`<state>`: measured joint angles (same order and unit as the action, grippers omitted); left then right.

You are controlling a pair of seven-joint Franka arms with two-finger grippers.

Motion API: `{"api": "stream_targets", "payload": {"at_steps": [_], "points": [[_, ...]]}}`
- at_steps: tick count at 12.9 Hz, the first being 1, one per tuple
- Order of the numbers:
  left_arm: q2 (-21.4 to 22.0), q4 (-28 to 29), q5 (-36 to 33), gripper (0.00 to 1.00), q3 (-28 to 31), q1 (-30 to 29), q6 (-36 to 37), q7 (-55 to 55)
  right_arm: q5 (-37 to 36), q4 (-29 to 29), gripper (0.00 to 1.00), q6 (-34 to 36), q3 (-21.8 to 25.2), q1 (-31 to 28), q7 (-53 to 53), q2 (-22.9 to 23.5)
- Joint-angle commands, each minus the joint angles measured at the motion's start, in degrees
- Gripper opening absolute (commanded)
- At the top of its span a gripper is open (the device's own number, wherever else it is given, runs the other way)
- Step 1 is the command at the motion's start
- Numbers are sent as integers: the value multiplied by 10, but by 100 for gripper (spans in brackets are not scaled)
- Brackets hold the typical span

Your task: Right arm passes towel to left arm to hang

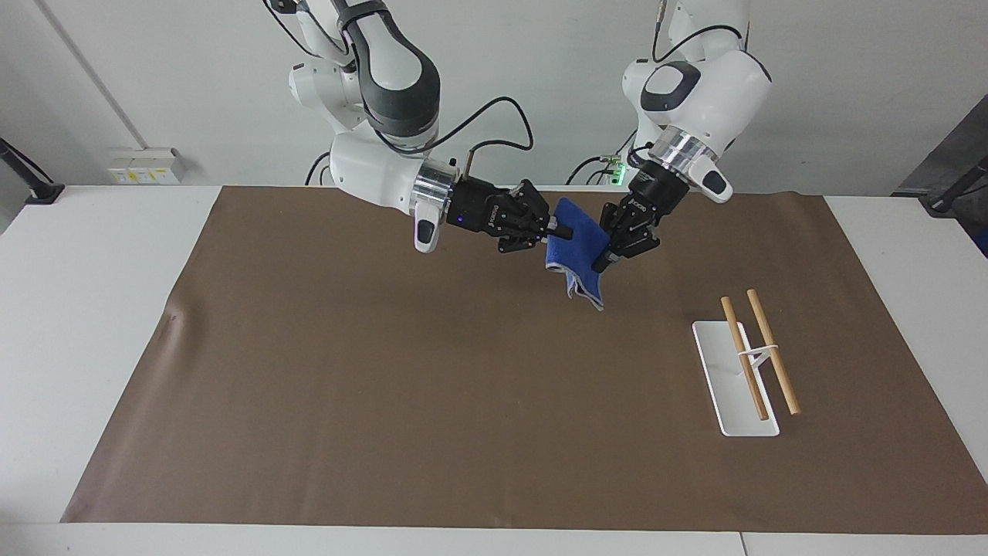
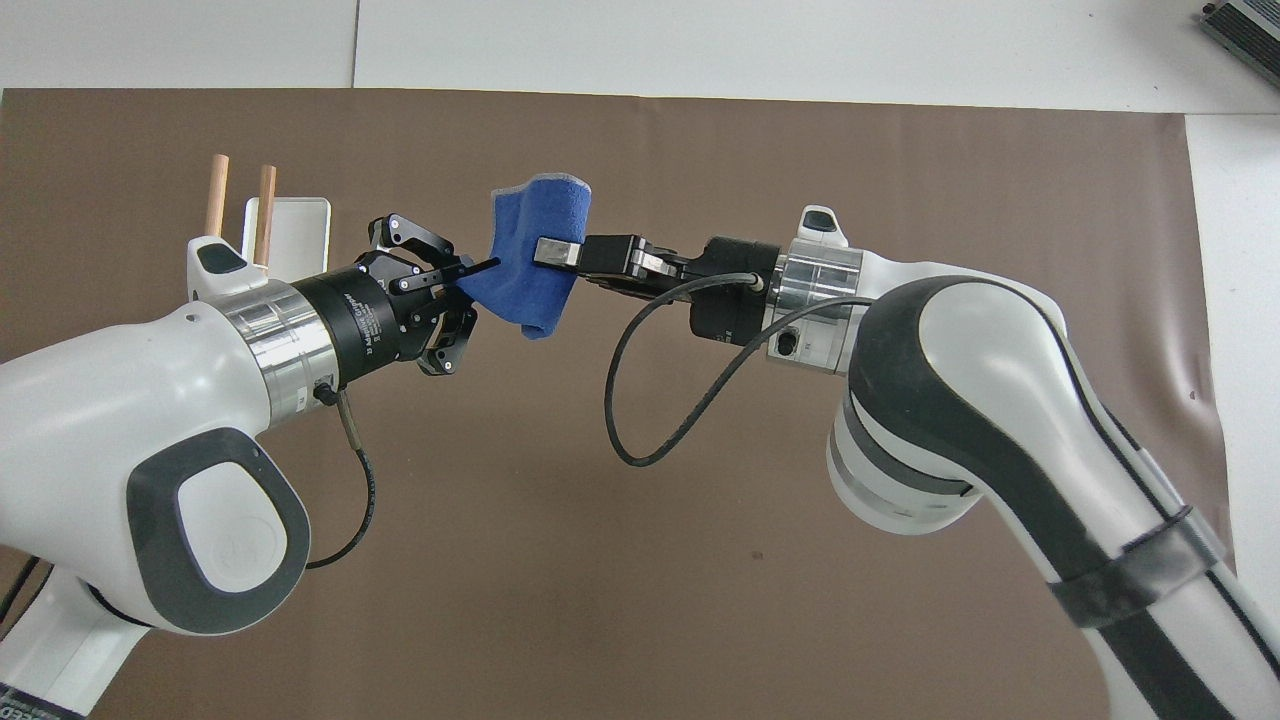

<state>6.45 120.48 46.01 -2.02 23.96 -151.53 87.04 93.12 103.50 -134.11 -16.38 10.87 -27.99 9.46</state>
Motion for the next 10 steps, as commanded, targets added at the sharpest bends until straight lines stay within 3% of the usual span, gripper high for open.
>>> {"api": "stream_targets", "payload": {"at_steps": [1,2,3,4,6,10], "points": [[3,5,12,0,4,2,-3,3,10,10,0,-13,-4,-6,-15,-8],[3,5,12,0,4,-1,-3,3,10,10,7,-13,-4,-6,-9,-8],[3,6,12,0,4,-8,-2,2,10,11,92,-22,-4,-6,-4,-8],[3,6,12,0,4,-11,3,1,10,14,100,-63,-4,-1,-2,-10],[3,7,12,0,5,-13,4,0,-12,14,100,-120,-4,12,-2,-8],[3,8,4,0,6,-27,17,1,-224,17,100,-120,-1,-20,-2,-1]]}}
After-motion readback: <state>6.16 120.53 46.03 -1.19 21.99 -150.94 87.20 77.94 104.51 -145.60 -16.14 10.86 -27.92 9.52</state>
